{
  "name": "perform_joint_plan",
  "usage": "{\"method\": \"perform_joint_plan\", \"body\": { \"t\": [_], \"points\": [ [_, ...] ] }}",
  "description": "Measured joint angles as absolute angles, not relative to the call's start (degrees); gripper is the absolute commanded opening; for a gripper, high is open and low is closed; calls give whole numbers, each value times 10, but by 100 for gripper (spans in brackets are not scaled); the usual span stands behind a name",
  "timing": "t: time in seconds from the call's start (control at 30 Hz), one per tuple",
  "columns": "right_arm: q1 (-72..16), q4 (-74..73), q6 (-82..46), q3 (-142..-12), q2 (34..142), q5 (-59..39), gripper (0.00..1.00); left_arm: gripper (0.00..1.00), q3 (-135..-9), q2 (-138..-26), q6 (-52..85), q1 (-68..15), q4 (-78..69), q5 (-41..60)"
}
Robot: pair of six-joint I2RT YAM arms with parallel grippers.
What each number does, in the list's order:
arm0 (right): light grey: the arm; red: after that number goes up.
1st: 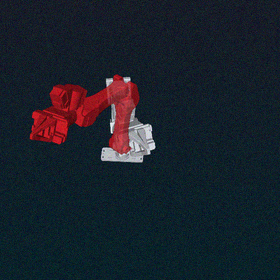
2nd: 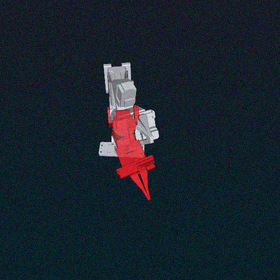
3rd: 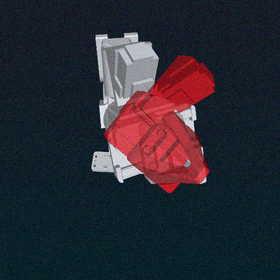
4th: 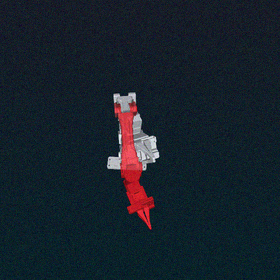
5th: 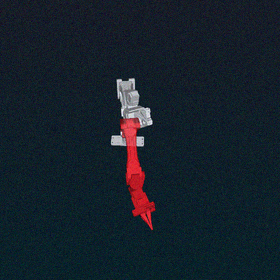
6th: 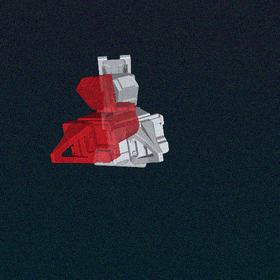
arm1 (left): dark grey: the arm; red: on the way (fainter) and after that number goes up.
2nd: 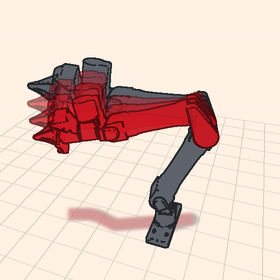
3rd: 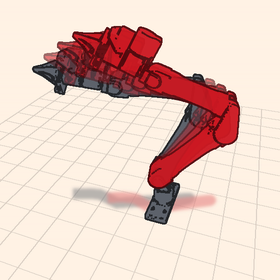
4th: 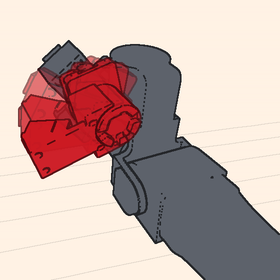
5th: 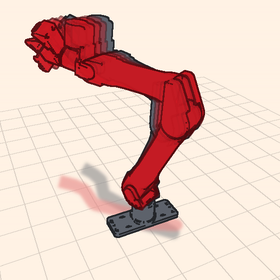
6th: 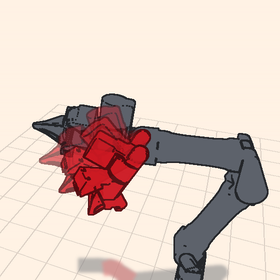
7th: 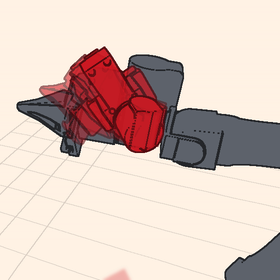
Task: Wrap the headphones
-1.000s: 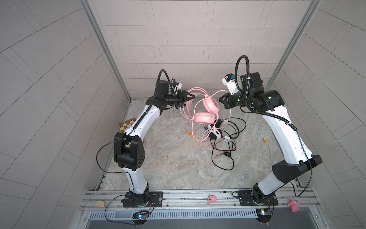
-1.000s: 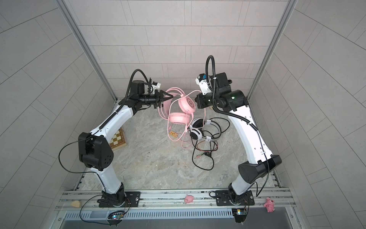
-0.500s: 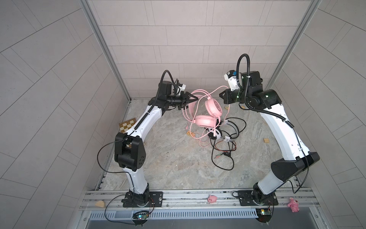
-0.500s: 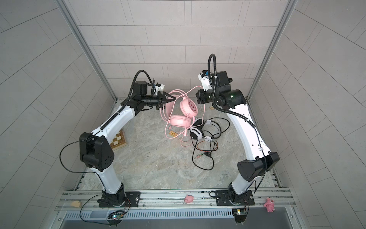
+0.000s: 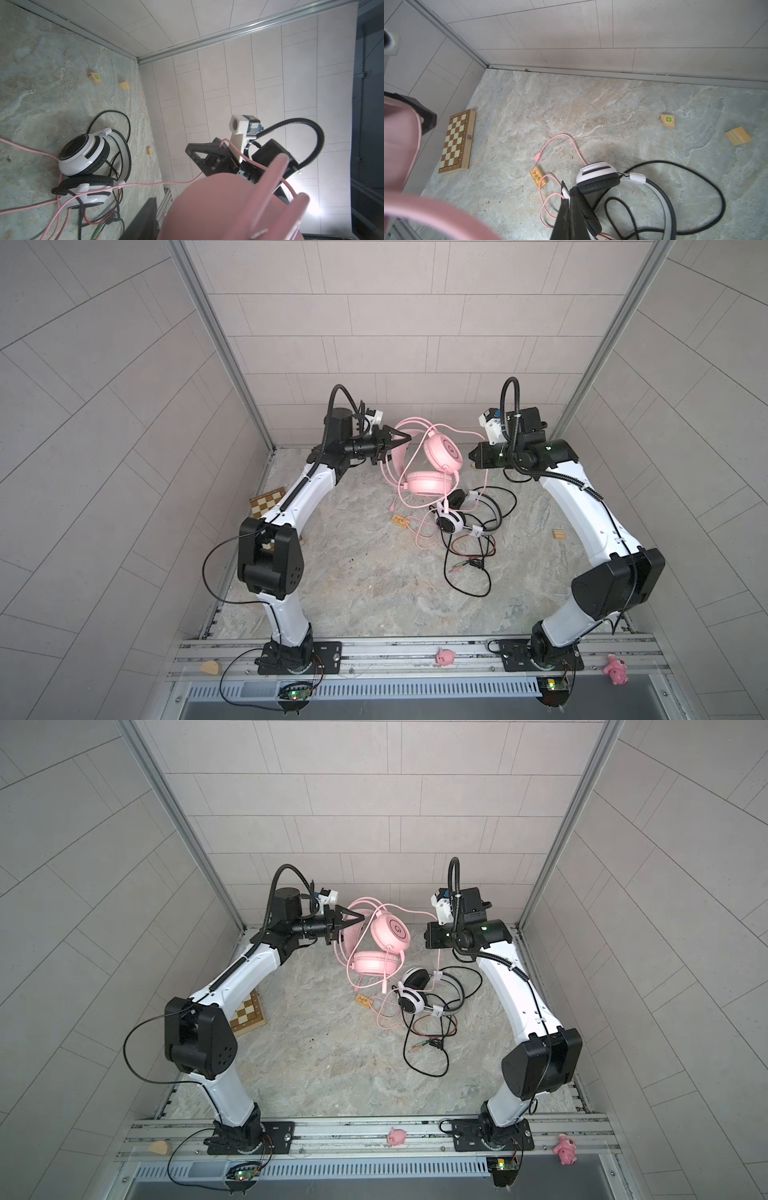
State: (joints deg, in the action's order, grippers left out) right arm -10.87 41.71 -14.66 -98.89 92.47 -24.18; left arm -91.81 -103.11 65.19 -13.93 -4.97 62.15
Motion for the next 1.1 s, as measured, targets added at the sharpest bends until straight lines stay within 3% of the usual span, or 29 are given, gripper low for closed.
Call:
{"method": "perform_joint_plan", "body": {
  "t": [0.33,0.5,0.67,0.9,1.1],
  "points": [
    [-125,314,-191,-922,937,-279,0,0,-916,-1031,722,-132,-141,607],
    [-144,273,-208,-915,946,-283,6,0,-916,-1031,726,-131,-148,583],
    [-147,211,-240,-899,946,-295,15,0,-916,-1031,728,-129,-152,546],
    [-164,105,-298,-861,971,-309,38,0,-919,-1031,761,-127,-193,485],
    [-191,-2,-340,-840,1019,-311,47,0,-947,-1032,785,-126,-217,460]
  ]
}}
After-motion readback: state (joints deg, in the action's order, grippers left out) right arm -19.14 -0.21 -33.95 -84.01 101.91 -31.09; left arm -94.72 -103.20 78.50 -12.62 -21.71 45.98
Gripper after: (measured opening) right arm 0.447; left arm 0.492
